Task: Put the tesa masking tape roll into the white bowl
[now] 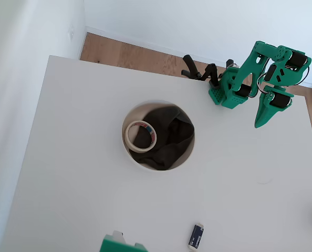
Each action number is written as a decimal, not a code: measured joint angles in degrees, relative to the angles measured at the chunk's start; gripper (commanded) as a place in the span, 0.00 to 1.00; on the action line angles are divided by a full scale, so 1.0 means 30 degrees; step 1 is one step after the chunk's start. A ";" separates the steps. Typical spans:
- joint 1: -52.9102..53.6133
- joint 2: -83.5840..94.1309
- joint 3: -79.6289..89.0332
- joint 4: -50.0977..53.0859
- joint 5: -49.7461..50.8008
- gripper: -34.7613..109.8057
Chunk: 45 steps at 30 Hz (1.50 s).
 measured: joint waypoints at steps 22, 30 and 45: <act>-0.3105 1.3389 1.5879 -0.0791 -0.1055 0.18; -0.3164 1.4531 1.6699 -0.0381 -0.0645 0.18; -0.2930 1.4531 1.9043 -0.0381 -0.0586 0.18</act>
